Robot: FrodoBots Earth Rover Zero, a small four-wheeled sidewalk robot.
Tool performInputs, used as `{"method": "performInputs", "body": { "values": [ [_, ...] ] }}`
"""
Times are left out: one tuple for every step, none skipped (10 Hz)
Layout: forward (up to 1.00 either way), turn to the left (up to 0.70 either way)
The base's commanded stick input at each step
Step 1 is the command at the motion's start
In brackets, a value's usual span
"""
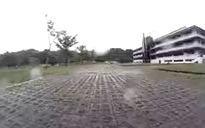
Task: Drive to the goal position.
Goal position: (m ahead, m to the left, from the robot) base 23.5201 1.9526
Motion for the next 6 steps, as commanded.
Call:
{"method": "performInputs", "body": {
  "values": [
    [0.7,0.0],
    [0.7,0.0],
    [0.7,0.0],
    [0.7,0.0],
    [0.7,0.0],
    [0.7,0.0]
  ]
}}
